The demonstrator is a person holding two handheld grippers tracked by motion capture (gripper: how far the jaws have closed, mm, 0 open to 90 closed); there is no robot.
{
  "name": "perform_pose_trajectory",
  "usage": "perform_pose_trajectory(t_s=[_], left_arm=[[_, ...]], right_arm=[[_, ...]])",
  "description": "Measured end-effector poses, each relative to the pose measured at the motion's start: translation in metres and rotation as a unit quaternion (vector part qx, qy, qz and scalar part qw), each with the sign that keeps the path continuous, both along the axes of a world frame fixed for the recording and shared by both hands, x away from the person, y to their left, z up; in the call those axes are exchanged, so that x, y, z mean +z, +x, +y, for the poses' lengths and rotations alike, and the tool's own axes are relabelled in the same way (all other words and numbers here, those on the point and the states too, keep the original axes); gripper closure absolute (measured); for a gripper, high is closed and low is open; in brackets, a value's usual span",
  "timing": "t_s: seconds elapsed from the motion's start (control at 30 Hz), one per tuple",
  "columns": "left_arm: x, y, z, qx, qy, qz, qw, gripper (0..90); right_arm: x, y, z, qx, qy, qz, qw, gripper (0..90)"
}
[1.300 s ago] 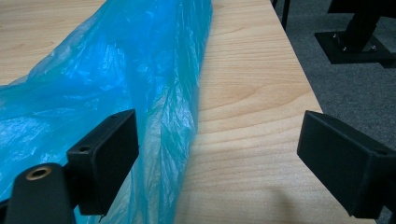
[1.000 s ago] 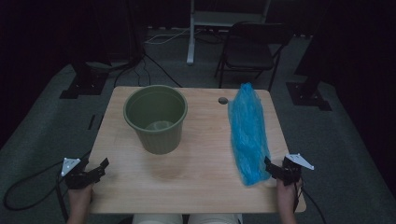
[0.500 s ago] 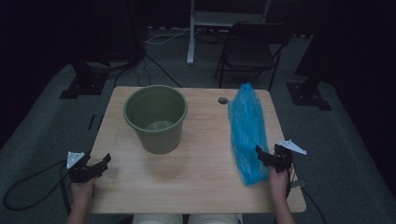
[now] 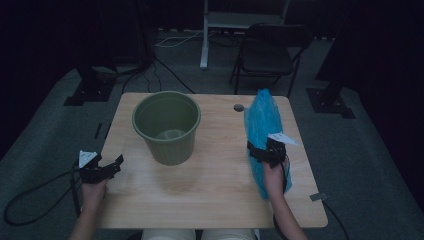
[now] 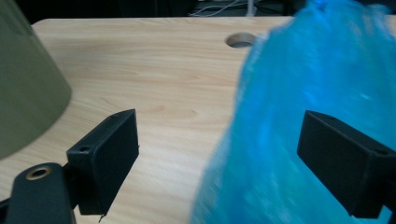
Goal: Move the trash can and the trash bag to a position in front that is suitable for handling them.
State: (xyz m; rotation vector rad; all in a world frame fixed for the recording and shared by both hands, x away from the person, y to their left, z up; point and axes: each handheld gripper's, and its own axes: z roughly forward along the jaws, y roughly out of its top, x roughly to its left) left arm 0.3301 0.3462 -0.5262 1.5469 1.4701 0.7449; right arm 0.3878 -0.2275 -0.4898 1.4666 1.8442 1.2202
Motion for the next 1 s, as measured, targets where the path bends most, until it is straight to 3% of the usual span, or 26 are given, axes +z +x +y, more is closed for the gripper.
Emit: perform_pose_trajectory(t_s=[0.2, 0.23, 0.3, 0.47, 0.6, 0.67, 0.77, 1.0], left_arm=[[0.005, 0.014, -0.002, 0.000, 0.001, -0.008, 1.0000, 10.0], [0.006, 0.018, -0.005, -0.006, 0.023, -0.014, 0.9996, 10.0], [0.006, 0.024, -0.008, -0.010, 0.038, -0.015, 0.9991, 10.0], [0.001, 0.037, -0.013, -0.005, 0.029, -0.014, 0.9995, 10.0], [0.000, 0.049, -0.018, -0.004, 0.036, -0.014, 0.9992, 10.0], [0.000, 0.054, -0.020, -0.003, 0.034, -0.015, 0.9993, 10.0], [0.000, 0.062, -0.023, -0.008, 0.027, -0.014, 0.9995, 10.0], [0.004, 0.078, -0.030, -0.011, 0.034, -0.011, 0.9993, 10.0]], right_arm=[[0.001, 0.021, 0.026, 0.016, -0.006, -0.001, 0.9999, 12.1], [0.001, 0.024, 0.029, 0.019, -0.008, -0.002, 0.9998, 12.1], [-0.001, 0.033, 0.035, 0.022, -0.008, 0.003, 0.9997, 12.1], [-0.006, 0.047, 0.053, 0.032, -0.001, 0.017, 0.9994, 12.1], [-0.007, 0.058, 0.072, 0.044, 0.002, 0.024, 0.9987, 12.1], [-0.008, 0.065, 0.081, 0.050, 0.018, 0.034, 0.9980, 12.1], [-0.007, 0.074, 0.096, 0.052, 0.010, 0.035, 0.9980, 12.1], [-0.007, 0.091, 0.123, 0.054, 0.027, 0.034, 0.9976, 12.1]])
